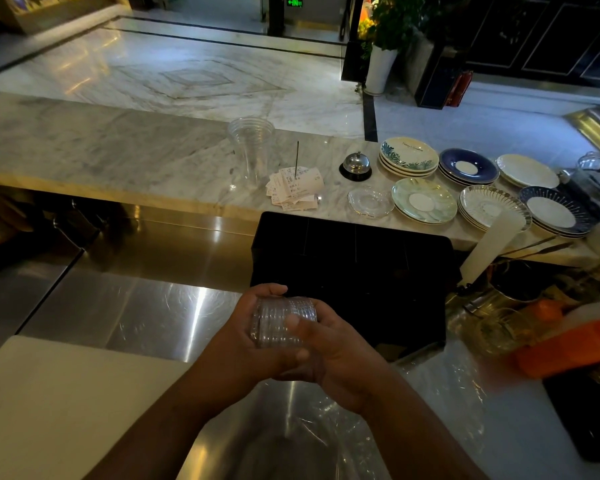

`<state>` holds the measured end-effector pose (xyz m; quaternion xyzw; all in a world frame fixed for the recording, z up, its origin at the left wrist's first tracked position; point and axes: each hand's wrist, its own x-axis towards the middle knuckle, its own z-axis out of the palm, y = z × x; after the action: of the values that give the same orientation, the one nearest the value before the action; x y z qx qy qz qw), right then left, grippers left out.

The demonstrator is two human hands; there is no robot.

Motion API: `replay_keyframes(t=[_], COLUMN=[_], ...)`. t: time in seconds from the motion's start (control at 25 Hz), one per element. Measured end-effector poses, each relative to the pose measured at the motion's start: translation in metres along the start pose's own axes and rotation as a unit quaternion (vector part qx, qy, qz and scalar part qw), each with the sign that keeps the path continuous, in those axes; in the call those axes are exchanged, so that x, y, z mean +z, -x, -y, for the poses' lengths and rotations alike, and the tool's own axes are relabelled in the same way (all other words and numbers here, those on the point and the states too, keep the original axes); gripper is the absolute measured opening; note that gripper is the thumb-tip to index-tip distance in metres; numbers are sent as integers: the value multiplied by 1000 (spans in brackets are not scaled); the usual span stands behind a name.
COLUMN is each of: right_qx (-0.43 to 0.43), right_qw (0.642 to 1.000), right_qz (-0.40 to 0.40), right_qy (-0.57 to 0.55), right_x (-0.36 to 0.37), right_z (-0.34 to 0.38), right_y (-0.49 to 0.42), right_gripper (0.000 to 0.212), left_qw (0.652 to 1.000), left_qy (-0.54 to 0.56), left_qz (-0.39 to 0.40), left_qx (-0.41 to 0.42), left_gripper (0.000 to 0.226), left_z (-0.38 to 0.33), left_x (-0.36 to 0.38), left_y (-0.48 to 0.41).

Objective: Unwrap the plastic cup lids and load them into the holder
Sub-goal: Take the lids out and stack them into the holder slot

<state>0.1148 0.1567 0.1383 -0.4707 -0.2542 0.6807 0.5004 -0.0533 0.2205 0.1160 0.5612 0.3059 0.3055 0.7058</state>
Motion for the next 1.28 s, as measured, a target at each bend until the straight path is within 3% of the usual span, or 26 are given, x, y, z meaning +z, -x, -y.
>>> replay_keyframes(t=[0.4, 1.28], right_qx=[6, 19], right_qw=[1000, 998], right_qz=[-3, 42], right_qy=[14, -30], right_x=[-4, 4], right_z=[-9, -9], right_y=[-8, -29], right_gripper=[58, 46], left_qw=[1000, 997], left_qy=[3, 1], left_qz=[-22, -71], left_qx=[-6, -10], left_gripper=[72, 67], left_z=[10, 7], left_x=[-10, -37], left_y=[0, -1])
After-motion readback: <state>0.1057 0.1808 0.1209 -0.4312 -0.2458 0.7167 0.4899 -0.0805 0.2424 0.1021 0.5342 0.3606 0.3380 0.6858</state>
